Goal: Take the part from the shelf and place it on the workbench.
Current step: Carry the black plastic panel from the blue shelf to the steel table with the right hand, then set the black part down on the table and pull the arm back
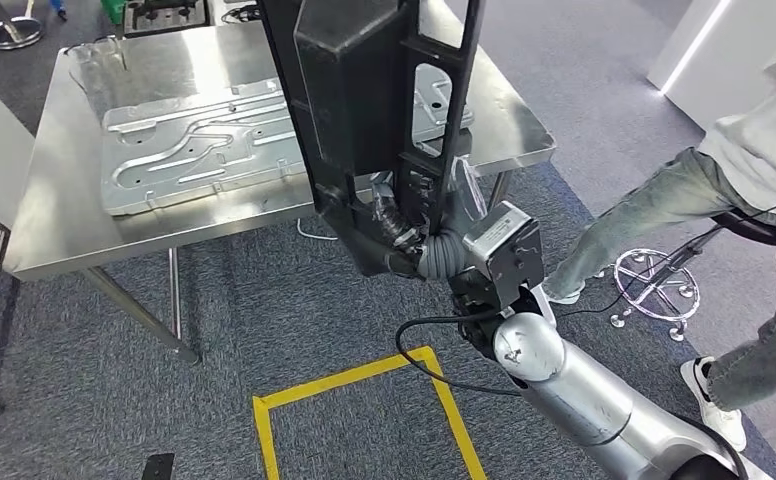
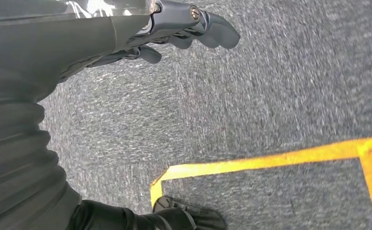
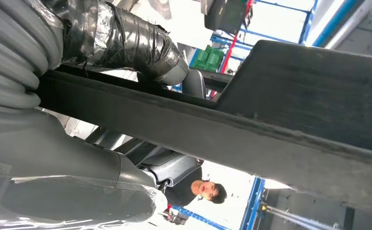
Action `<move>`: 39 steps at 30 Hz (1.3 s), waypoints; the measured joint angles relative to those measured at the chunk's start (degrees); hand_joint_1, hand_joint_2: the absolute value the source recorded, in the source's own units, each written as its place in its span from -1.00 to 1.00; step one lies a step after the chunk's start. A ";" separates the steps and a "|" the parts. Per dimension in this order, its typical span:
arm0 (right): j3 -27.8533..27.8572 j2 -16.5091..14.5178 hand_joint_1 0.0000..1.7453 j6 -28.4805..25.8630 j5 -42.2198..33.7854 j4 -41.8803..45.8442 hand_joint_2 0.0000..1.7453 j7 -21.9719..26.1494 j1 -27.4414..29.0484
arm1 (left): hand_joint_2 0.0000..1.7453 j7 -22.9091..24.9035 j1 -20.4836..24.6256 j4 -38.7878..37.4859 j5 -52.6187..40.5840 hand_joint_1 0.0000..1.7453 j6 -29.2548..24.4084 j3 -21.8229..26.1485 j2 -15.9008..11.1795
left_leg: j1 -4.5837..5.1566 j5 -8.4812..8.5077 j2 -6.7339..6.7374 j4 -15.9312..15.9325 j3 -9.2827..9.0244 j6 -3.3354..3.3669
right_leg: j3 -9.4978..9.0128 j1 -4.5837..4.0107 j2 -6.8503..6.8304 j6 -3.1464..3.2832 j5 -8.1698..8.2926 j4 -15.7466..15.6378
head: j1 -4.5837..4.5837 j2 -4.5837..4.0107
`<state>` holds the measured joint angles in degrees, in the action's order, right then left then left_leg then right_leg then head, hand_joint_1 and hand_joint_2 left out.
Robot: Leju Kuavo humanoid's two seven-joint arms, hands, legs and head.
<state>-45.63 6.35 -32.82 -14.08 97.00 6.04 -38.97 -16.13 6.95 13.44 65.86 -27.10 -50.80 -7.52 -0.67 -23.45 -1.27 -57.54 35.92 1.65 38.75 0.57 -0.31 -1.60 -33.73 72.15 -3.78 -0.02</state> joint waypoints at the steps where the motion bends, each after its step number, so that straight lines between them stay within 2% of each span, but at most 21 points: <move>1: 0.01 0.21 1.00 -0.18 0.45 0.13 1.00 -0.24 0.18 | 1.00 -0.02 0.00 0.00 0.00 -1.00 0.01 0.00 0.00 | -0.01 -0.01 -0.81 -0.03 -0.01 0.03 | 1.34 0.03 0.17 -0.08 -0.33 2.19 | 0.02 0.00; 2: 0.01 0.41 1.00 -0.33 0.87 0.25 1.00 -0.48 0.35 | 1.00 -0.03 -0.04 0.00 -0.01 -1.00 0.01 0.01 0.00 | -0.04 -0.03 -1.66 -0.08 -0.01 0.02 | 1.76 0.11 0.25 -0.13 0.42 2.38 | 0.03 0.00; 4: 0.01 0.66 1.00 -0.61 1.57 0.60 1.00 -0.91 0.48 | 1.00 -0.03 -0.10 0.00 -0.03 -1.00 0.03 0.01 0.00 | -0.17 -0.13 -3.36 -0.36 -0.01 -0.15 | -0.39 0.42 0.97 -0.15 4.37 -3.11 | 0.05 0.00; 6: 0.01 0.80 1.00 -0.81 2.12 1.00 1.00 -1.32 0.41 | 1.00 -0.02 -0.04 0.00 -0.09 -1.00 0.07 0.00 0.00 | -0.22 -0.36 -4.94 -1.00 0.39 -0.71 | -3.39 0.88 3.88 -0.09 6.96 -9.68 | 0.00 0.00; 8: 0.01 1.00 1.00 -0.85 2.57 1.28 1.00 -1.82 0.42 | 1.00 0.01 0.02 0.00 -0.18 -1.00 0.09 0.01 0.00 | -0.40 -0.31 -6.33 -1.31 1.02 -1.57 | -4.44 0.90 5.50 0.16 7.08 -11.92 | -0.02 0.00; 10: 0.01 1.20 1.00 -0.84 3.13 1.40 1.00 -2.36 0.42 | 1.00 0.03 -0.26 0.01 -0.24 -1.00 0.09 0.01 0.00 | -0.70 -0.06 -6.99 -1.17 1.48 -2.36 | -4.62 0.79 4.11 0.82 7.29 -12.26 | 0.00 0.00; 12: -0.01 1.30 1.00 -0.85 3.89 1.52 1.00 -2.80 0.33 | 1.00 -0.01 -0.51 0.03 -0.36 -1.00 0.08 0.01 0.03 | -0.54 -1.23 -3.87 -3.07 2.61 -2.86 | -4.89 0.88 2.61 1.62 7.60 -12.76 | -0.35 0.00; 14: -0.01 1.33 1.00 -0.85 4.46 1.66 1.00 -3.20 0.32 | 1.00 -0.07 -0.22 0.04 -0.49 -1.00 0.05 0.01 0.05 | -0.39 -4.35 0.03 -9.03 5.53 -3.13 | -5.02 0.67 1.06 2.13 7.60 -12.96 | -0.74 0.00; 16: -0.01 1.45 1.00 -0.76 4.73 1.68 1.00 -3.67 0.40 | 1.00 -0.14 0.07 0.04 -0.54 -1.00 0.01 0.01 0.04 | -0.47 -6.65 0.86 -15.37 8.66 -3.31 | -5.03 0.44 -0.70 2.38 7.44 -12.92 | -0.82 0.00; 17: -0.01 1.51 1.00 -0.69 4.83 1.68 1.00 -3.90 0.44 | 1.00 -0.17 0.08 0.04 -0.55 -1.00 -0.02 0.01 0.04 | -0.48 -6.49 0.94 -16.31 9.09 -3.34 | -5.06 0.39 -1.55 2.41 7.33 -12.89 | -0.82 0.01; 19: -0.01 1.60 1.00 -0.57 5.00 1.68 1.00 -4.18 0.46 | 1.00 -0.22 0.03 0.04 -0.57 -1.00 -0.09 0.01 0.03 | -0.42 -3.54 1.55 -11.81 6.55 -3.19 | -5.31 0.34 -3.11 2.28 7.02 -12.85 | -0.84 0.01; 21: -0.01 1.64 1.00 -0.34 5.15 1.69 1.00 -4.43 0.38 | 1.00 -0.32 0.12 0.04 -0.62 -1.00 -0.16 0.00 -0.03 | 0.08 -0.99 3.89 -4.45 2.50 -2.65 | -5.71 0.12 -4.43 1.86 6.59 -12.81 | -0.83 0.00; 23: -0.01 1.75 1.00 0.14 5.32 1.70 1.00 -4.84 0.27 | 1.00 -0.49 0.26 0.04 -0.64 -1.00 -0.18 0.00 -0.08 | 0.66 -0.61 5.10 -1.46 0.90 -1.92 | -6.03 -0.19 -5.43 1.32 6.24 -12.80 | -0.74 0.00; 25: -0.01 1.86 1.00 0.52 5.46 1.70 1.00 -5.44 0.18 | 1.00 -0.75 0.14 0.04 -0.62 -1.00 -0.16 0.00 -0.10 | 0.76 -0.64 4.02 -1.36 0.82 -1.29 | -6.39 -0.37 -6.26 0.77 5.95 -12.92 | -0.64 0.00; 26: -0.01 1.92 1.00 0.64 5.50 1.70 1.00 -5.73 0.14 | 1.00 -0.90 0.01 0.04 -0.61 -1.00 -0.16 0.00 -0.10 | 0.64 -0.62 3.61 -1.15 0.64 -1.04 | -6.49 -0.27 -5.91 0.45 5.56 -12.67 | -0.60 0.00; 28: -0.01 2.08 1.00 0.80 5.49 1.73 1.00 -6.13 0.02 | 1.00 -1.13 -0.01 0.04 -0.60 -1.00 -0.15 0.00 -0.09 | 0.30 -0.52 2.96 -0.69 0.20 -0.41 | -5.19 -0.08 -3.31 -0.06 3.39 -9.36 | -0.42 0.01; 30: -0.01 2.32 1.00 0.81 5.79 1.74 1.00 -6.49 0.09 | 1.00 -1.37 0.23 0.05 -0.72 -1.00 -0.06 0.00 -0.09 | 0.20 -0.58 2.33 -0.61 0.08 0.03 | -1.58 0.03 -0.55 -0.26 0.15 -2.18 | -0.20 0.01; 32: -0.01 2.66 1.00 0.60 6.73 1.73 1.00 -7.02 0.30 | 1.00 -1.75 0.36 0.07 -0.93 -1.00 0.48 0.00 -0.09 | 0.22 -0.70 1.53 -0.76 0.04 0.19 | 1.44 0.03 0.09 -0.30 -0.60 2.66 | -0.11 0.01; 33: -0.01 2.81 1.00 0.46 7.29 1.73 1.00 -7.28 0.35 | 1.00 -1.96 0.36 0.07 -1.02 -1.00 0.87 0.00 -0.09 | 0.22 -0.80 1.15 -0.89 0.00 0.20 | 1.65 0.05 0.15 -0.26 0.64 2.20 | -0.11 0.01; 36: -0.01 3.09 1.00 0.14 8.88 1.74 1.00 -7.91 0.22 | 1.00 -2.70 0.36 0.07 -1.08 -1.00 1.96 0.00 -0.09 | 0.28 -1.33 0.18 -1.52 -0.07 -0.20 | -2.09 0.06 0.40 0.22 6.65 -7.78 | -0.09 0.00; 39: -0.01 3.25 1.00 -0.10 10.65 1.95 1.00 -8.67 0.13 | 1.00 -3.41 0.37 0.07 -1.15 -1.00 2.60 0.00 -0.14 | 0.49 -1.35 -0.27 -1.78 0.28 -0.98 | -3.81 -0.08 0.72 0.87 7.60 -11.83 | -0.18 0.00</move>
<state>-45.64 9.60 -32.92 -3.43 98.95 -2.63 -38.84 -19.54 7.32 13.51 64.71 -24.49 -50.80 -7.66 -0.18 -24.80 -1.55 -59.32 36.20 0.67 34.95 0.49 0.40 -0.74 -26.13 60.32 -3.96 -0.02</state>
